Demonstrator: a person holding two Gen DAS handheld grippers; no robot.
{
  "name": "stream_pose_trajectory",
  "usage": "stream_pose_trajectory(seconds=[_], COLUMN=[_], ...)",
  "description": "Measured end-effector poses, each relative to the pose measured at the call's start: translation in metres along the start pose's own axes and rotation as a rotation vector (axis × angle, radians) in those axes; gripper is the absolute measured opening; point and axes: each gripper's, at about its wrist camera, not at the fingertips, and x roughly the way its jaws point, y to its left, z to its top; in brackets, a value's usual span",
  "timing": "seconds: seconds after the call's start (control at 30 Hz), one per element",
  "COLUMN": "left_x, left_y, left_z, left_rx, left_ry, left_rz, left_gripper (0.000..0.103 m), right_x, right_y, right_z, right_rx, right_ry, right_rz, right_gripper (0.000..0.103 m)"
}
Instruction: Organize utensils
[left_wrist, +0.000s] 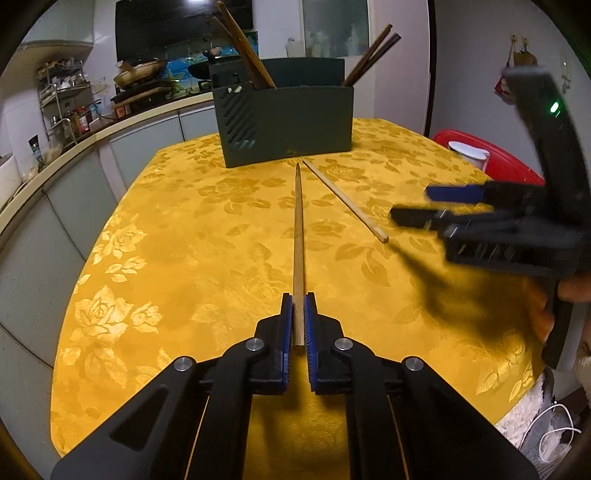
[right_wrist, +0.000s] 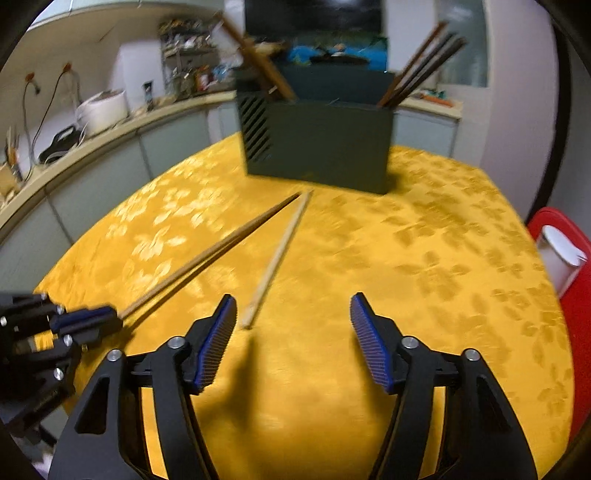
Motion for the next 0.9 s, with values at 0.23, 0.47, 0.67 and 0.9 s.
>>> stream_pose_trajectory(seconds=[0.23,0.47,0.67,0.9], left_x=[-0.002,0.000,0.000,0.000], left_y=[0.005,0.009,0.009,0.011], left_z=[0.003,0.004,0.004,0.003], left_rx=[-0.016,-0.029,-0.028,-0.033], left_ry=[-0.006,0.002,0.000,0.000], left_rz=[0.010,0.019,0.023,0.035], left_gripper=[0.006,0.006,0.006,0.006], right_x=[0.024,0.025,0.023,0.020], right_y=[0.016,0.020,0.019,0.012], right_z=[0.003,0.004,0.002,0.002], right_rx=[-0.025,-0.035,-0.028,-0.005], right_ry=[0.085,0.088,0.074,0.088], right_rz=[0.007,-0.011,-0.005,0.014], right_gripper=[0.037,0.020,0.011,0.008])
